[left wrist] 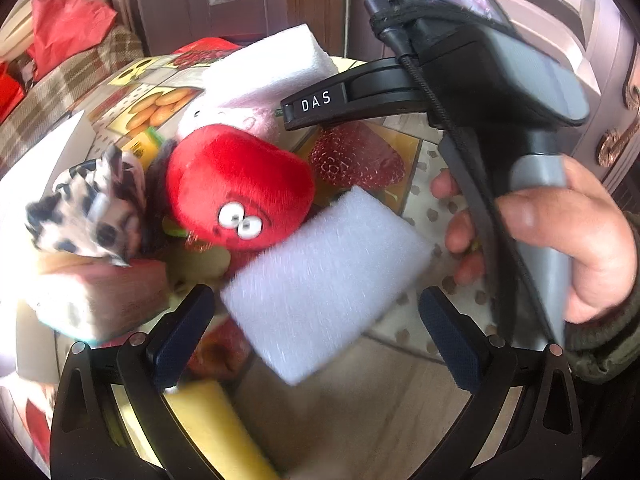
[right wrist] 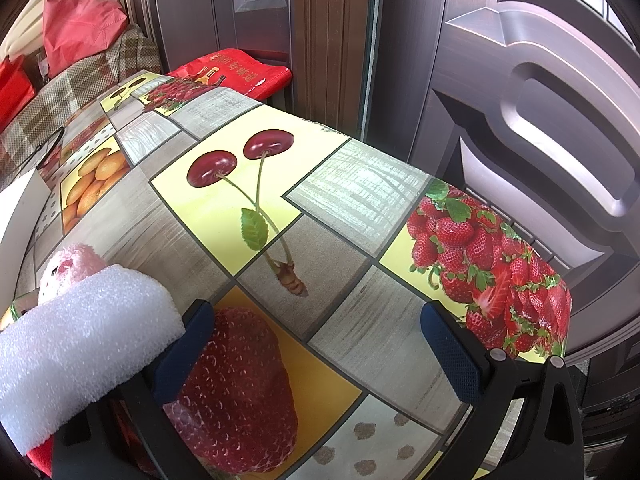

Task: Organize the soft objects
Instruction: 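Move left tool to the braided rope knot while right tool approaches the white foam block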

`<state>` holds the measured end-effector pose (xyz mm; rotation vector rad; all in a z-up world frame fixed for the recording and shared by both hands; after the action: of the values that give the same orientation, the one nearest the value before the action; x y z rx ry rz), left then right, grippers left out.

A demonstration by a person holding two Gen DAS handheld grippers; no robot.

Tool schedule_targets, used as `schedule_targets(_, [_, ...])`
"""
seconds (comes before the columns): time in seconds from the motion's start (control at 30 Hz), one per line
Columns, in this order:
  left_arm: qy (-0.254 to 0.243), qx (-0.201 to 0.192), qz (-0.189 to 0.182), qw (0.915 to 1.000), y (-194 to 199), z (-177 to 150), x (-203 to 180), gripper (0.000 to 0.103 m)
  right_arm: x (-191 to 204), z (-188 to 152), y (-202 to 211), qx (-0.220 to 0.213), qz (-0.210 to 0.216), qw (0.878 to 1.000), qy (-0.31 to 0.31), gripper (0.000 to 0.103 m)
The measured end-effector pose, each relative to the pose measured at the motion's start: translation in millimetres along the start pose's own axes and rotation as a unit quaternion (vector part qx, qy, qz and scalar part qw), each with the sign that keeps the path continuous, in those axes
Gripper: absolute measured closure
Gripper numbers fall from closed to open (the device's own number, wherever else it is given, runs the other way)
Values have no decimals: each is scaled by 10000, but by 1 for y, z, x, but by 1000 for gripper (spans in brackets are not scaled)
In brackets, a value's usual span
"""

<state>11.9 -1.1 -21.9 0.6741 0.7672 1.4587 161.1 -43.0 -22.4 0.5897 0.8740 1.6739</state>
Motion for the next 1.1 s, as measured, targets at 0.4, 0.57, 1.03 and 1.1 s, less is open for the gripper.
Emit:
schedule_targets(0.4, [1231, -1530, 270, 9802, 142, -52, 99, 0, -22, 4, 44, -1077, 2111, 9715, -62, 0])
schedule_targets(0.57, [1011, -1154, 161, 9880, 149, -72, 99, 0, -13, -4, 94, -1837, 3359, 9059, 1811, 0])
schedule_targets(1.03, [1355, -443, 735, 9871, 108, -85, 146, 20, -27, -17, 73, -1216, 3137, 9106, 2400, 0])
schedule_targets(1.1, [1405, -401, 694, 9868, 105, -85, 153, 20, -27, -13, 68, -1142, 3057, 9142, 2404, 0])
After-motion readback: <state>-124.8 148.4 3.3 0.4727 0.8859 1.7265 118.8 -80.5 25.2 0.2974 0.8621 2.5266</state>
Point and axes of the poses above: each gripper's, at about its wrist camera, not at the fingertips, and y roughly against the way its jaws point, x to its left, z to its top, the point moved 3 cm from there along -y, roughly the way its jaws point, and after that the axes turned 3 degrees about y, right-handed, at the moved point
